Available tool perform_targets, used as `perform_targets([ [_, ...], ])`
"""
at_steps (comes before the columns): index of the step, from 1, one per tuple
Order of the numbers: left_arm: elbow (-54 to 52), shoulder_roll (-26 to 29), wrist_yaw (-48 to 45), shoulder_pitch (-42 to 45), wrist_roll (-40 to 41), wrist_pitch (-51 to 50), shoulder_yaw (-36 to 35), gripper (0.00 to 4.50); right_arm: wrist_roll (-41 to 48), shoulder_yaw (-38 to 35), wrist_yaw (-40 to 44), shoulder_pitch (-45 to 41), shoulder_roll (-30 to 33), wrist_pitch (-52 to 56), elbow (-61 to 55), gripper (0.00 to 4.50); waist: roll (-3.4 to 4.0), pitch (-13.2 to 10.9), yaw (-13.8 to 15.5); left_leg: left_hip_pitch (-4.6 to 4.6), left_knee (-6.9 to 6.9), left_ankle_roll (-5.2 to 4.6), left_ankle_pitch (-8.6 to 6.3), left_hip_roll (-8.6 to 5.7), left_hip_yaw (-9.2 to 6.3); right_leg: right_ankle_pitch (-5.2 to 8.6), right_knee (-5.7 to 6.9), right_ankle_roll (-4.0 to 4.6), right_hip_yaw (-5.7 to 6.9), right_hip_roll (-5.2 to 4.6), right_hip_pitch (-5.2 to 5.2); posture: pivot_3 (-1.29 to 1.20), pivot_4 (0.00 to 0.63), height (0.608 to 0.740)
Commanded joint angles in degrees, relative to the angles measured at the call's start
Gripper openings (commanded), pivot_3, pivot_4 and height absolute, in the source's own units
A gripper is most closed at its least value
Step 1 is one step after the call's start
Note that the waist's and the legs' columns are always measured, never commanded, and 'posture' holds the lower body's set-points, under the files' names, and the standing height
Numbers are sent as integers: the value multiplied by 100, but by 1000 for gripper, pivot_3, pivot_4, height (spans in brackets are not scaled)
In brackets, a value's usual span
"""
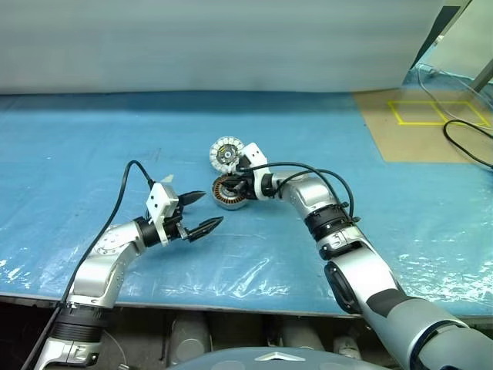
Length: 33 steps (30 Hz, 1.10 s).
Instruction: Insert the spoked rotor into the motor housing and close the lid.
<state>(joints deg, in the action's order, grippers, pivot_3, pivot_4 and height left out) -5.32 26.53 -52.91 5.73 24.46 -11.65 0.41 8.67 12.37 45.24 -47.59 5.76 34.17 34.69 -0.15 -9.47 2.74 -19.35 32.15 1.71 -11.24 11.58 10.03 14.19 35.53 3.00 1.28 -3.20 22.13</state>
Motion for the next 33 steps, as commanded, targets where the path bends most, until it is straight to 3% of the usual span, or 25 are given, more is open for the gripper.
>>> perform_targets([
  [1, -61, 12, -22, 88, 1, 110, -49, 4500, -238, 252, -23, 319, 66, 285, 233, 29, 1, 2, -6, -12, -2, 0, 0, 0, 0, -13, -7, 25, 0, 1, 8, 0, 150, 740],
  [8, -50, 4, -16, 109, -12, 126, -54, 4500, 163, -438, -299, 65, -91, 810, 497, 29, 1, 3, -35, -67, -4, 23, 12, 2, 3, -17, -13, 34, 3, 6, 59, 0, 150, 740],
  [13, -57, 11, -19, 95, -14, 127, -58, 4500, 1599, -1323, 504, 99, -216, 1411, -859, 29, 4, -12, 23, -77, -2, 21, 12, 2, 3, -16, -9, 34, 3, 4, 68, 0, 150, 740],
  [18, -45, 8, -26, 100, -17, 136, -62, 4500, 2370, -1783, 482, 21, -289, 1868, -1626, 29, 3, -16, 4, -180, 7, 7, 26, 2, 4, -35, 3, 13, 7, 9, 163, 0, 150, 740],
  [22, -32, 7, -39, 114, -6, 137, -69, 4500, 2372, -1624, 426, 21, -233, 1773, -1899, 29, 3, -16, 5, -181, 1, 26, 15, 14, 4, -33, 8, 17, 18, 20, 165, 0, 150, 740],
  [27, -24, 5, -43, 127, 0, 130, -69, 4500, 1553, -815, 324, 257, -35, 904, -1735, 29, 3, -16, -2, -181, 3, 39, 7, 12, 4, -32, 9, 19, 18, 18, 167, 0, 150, 740],
  [33, -52, -12, 60, 150, 63, 132, -214, 4500, 1388, -618, 497, 448, 150, 500, -1864, 29, 2, -16, -9, -182, 8, 40, 8, 10, 4, -31, 9, 19, 16, 17, 166, 0, 150, 740],
])
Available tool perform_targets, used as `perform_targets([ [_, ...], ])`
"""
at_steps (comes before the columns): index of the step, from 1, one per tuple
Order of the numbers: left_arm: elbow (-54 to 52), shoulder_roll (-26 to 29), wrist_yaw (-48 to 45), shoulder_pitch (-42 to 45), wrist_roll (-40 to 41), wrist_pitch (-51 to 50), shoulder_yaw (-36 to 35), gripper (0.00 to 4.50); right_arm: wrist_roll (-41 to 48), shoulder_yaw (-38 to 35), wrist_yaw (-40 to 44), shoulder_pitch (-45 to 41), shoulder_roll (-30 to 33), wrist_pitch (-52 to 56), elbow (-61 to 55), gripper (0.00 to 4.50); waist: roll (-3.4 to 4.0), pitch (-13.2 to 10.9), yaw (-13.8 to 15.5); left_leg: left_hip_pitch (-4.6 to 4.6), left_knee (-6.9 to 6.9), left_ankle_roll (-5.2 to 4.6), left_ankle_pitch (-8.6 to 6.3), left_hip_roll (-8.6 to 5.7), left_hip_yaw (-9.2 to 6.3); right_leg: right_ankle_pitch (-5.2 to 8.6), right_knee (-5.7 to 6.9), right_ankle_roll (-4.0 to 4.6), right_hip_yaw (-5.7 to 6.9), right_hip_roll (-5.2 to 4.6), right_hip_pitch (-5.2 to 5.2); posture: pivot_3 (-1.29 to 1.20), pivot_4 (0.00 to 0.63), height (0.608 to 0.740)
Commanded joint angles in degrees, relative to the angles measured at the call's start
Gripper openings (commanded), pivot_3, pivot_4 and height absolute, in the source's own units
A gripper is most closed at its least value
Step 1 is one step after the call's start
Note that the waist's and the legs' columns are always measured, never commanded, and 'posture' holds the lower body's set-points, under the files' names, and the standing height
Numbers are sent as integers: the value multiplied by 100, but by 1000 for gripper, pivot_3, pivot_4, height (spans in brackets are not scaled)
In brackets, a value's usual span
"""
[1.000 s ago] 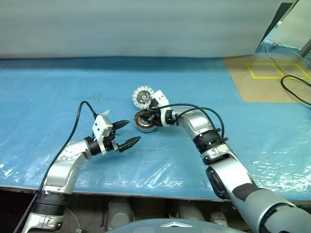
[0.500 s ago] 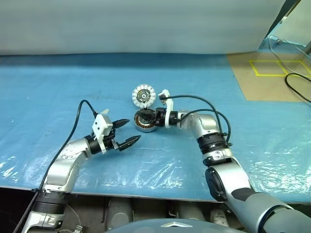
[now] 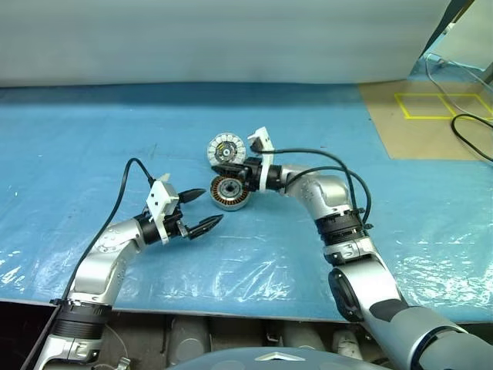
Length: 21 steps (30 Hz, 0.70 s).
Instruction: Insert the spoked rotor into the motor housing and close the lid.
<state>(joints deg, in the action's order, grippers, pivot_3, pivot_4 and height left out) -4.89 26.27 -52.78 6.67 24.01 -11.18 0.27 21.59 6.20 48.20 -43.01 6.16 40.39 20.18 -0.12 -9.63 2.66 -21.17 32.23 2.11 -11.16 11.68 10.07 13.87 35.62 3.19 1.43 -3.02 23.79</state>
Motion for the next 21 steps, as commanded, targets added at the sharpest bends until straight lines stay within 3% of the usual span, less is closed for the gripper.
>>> perform_targets([
  [1, -98, 30, 74, 58, 132, 76, -264, 4500, 166, 49, 376, 43, 228, -88, -659, 29, -1, 0, 6, 0, 1, 0, 0, 0, 0, 0, 0, -1, 0, 0, -1, 0, 150, 740],
  [7, -727, 341, 250, -179, 669, -375, -962, 4500, 170, 194, 1103, 534, 1502, -162, -2143, 29, -9, -2, 30, 2, 3, -1, 0, -1, -2, -2, 1, -4, 1, 1, -10, 0, 150, 740],
  [12, -1094, 643, 387, -556, 982, -714, -1461, 4500, 30, 76, 1230, 1062, 2377, -465, -2601, 29, -12, -2, 24, 10, 2, -1, -1, -2, -2, -1, -7, -3, 1, 2, -20, 0, 150, 740],
  [16, -876, 854, 294, -914, 790, -561, -1680, 4500, 226, -313, 1056, 1410, 2684, -313, -2628, 29, -12, -2, -13, 18, 7, -3, 0, 0, -2, 12, -9, 17, 0, 3, -25, 0, 150, 740],
  [21, -1036, 929, 576, -1158, 1008, -956, -1988, 4500, 286, -460, 684, 1718, 2587, -272, -2840, 29, -13, -3, -6, 26, 19, -8, 1, 0, -2, 13, -12, 18, -1, 3, -38, 0, 150, 740],
])
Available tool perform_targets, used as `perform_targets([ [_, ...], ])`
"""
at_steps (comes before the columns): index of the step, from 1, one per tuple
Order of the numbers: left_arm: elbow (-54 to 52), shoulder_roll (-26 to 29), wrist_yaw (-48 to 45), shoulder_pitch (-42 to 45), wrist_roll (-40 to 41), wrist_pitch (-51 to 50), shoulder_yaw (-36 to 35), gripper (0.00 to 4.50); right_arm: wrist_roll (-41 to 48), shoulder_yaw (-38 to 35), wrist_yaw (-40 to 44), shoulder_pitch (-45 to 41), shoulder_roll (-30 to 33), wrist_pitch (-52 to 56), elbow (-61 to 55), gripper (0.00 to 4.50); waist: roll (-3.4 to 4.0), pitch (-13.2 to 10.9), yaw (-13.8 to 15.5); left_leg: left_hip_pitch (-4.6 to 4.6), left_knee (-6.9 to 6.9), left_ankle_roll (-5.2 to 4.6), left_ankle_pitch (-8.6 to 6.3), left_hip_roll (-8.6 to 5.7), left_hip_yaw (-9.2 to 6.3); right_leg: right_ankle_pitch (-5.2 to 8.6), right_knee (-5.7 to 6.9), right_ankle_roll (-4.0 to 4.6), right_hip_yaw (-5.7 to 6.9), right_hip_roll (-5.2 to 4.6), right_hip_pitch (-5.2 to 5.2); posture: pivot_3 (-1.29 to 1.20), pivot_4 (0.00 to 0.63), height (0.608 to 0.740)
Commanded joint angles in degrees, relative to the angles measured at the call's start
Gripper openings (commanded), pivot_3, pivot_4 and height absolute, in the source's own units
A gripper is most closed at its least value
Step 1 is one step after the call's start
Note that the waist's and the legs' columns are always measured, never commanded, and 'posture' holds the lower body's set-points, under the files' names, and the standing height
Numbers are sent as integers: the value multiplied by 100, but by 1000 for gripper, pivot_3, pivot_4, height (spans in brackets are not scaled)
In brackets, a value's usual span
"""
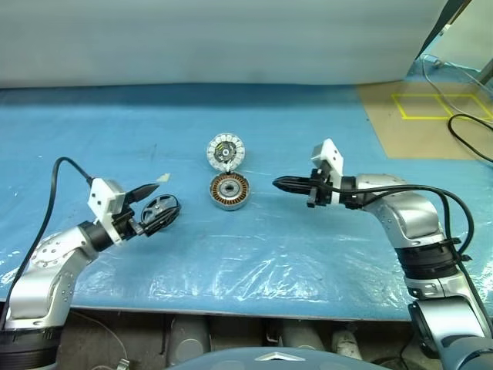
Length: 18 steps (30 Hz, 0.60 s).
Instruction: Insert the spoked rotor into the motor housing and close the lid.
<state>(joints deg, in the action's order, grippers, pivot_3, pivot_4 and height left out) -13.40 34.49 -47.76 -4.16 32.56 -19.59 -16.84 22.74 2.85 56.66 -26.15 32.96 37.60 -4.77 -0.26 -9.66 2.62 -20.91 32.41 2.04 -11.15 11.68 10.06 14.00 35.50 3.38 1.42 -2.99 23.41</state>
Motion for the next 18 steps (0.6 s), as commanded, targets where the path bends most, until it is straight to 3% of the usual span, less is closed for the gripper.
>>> perform_targets([
  [1, -213, 128, 50, -158, 118, -66, -326, 4500, 163, -92, -213, 91, -128, -2, -397, 29, 0, 0, -8, 4, 1, -1, 0, 0, 0, 0, 0, 0, 0, 0, -4, 0, 150, 740],
  [9, -160, 543, -116, -317, -89, 126, -663, 4500, 1, 69, -249, 76, -183, -193, -198, 29, -2, 0, 25, 8, 0, -3, 0, 1, -1, 1, -1, 0, 0, 0, -9, 0, 150, 740],
  [13, 165, 1158, -603, 347, 16, -76, -520, 4500, -56, 139, -160, -89, -177, -307, 58, 29, -4, -1, 75, 7, 5, -9, 3, 0, 0, 1, 5, 0, 1, -1, -11, 0, 150, 740],
  [18, 1093, 1931, -1616, 1640, -136, -369, 211, 4500, -170, 307, -67, 8, -125, -498, 107, 29, -4, -1, 135, 10, 12, -7, 5, -3, 1, 0, 15, 0, -2, -2, -11, 0, 150, 740],
])
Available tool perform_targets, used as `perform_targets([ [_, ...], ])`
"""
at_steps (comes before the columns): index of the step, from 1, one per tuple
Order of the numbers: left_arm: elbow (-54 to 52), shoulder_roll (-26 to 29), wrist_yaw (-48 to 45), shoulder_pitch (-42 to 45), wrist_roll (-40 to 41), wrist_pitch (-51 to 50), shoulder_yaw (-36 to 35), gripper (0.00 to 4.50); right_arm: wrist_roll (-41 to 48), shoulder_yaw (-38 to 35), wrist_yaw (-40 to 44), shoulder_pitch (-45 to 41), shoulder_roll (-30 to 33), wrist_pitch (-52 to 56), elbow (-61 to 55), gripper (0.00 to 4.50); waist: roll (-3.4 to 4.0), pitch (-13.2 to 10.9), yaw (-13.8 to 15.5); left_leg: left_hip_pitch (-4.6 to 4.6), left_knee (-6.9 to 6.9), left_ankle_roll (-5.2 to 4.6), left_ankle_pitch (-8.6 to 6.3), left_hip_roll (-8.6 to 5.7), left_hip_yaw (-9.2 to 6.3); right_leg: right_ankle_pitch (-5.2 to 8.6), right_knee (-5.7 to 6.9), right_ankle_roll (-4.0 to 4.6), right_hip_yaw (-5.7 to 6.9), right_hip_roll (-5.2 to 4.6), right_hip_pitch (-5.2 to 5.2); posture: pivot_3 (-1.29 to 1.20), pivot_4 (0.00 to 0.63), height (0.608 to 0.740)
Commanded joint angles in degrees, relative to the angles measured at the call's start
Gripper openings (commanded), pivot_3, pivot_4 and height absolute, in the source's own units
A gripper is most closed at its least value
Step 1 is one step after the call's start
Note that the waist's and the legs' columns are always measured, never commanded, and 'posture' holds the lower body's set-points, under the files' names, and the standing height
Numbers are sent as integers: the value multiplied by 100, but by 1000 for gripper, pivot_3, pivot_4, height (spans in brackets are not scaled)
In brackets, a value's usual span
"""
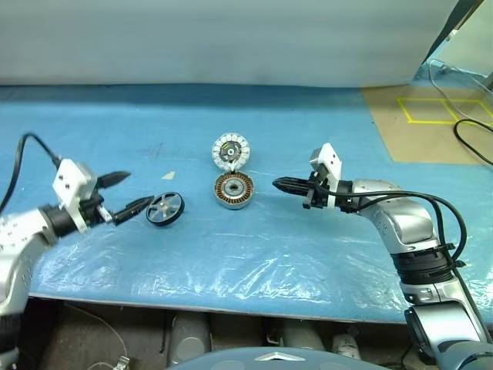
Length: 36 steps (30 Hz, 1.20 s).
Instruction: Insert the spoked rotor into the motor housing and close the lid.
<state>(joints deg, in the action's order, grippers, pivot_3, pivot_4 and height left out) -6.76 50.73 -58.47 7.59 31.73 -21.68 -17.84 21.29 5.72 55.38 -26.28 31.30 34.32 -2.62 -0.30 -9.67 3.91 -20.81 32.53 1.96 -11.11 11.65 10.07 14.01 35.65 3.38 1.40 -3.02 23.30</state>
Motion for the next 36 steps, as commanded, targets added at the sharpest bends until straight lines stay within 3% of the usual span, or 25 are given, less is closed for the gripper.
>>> perform_targets([
  [1, 696, 421, -787, 755, -134, -160, 492, 4500, -22, 14, 45, 69, 39, -185, -133, 29, 0, 0, 13, -2, 0, 1, 0, 1, 1, 0, -1, 0, 0, 1, 1, 0, 150, 740],
  [6, 1990, 700, -1978, 2077, -994, 583, 1569, 4500, 10, -93, -151, 318, 2, -155, -251, 29, -1, 0, 28, -10, -1, 1, 1, -1, 0, 0, -1, 0, 1, 0, 6, 0, 150, 740],
  [11, 3543, 525, -2981, 3335, -1975, 2077, 2439, 4500, 28, -163, -364, 585, -21, -77, -486, 29, -1, 0, 50, -15, 2, 2, 1, 0, -2, -1, 1, -1, 5, 0, 4, 0, 150, 740],
  [17, 4625, 251, -3403, 4364, -2284, 3054, 3371, 4500, 65, -252, -596, 854, -7, 17, -726, 29, -1, 0, 101, -17, 4, 4, 1, -1, -4, -2, 2, -3, 5, -2, 4, 0, 150, 740],
  [27, 5068, 33, -3403, 4807, -2090, 3777, 4805, 4500, 181, -384, -780, 1432, 172, 180, -1308, 29, -1, 0, 175, -21, 4, 6, 1, -1, -4, -13, 6, -22, 7, -1, 5, 0, 150, 740],
  [36, 5638, -201, -3403, 4932, -2280, 4250, 4988, 4500, 298, -661, -537, 1732, 476, -379, -1689, 29, -2, 0, 172, -21, 13, 6, 0, 0, -8, -16, 6, -27, 8, -1, 3, 0, 150, 740],
])
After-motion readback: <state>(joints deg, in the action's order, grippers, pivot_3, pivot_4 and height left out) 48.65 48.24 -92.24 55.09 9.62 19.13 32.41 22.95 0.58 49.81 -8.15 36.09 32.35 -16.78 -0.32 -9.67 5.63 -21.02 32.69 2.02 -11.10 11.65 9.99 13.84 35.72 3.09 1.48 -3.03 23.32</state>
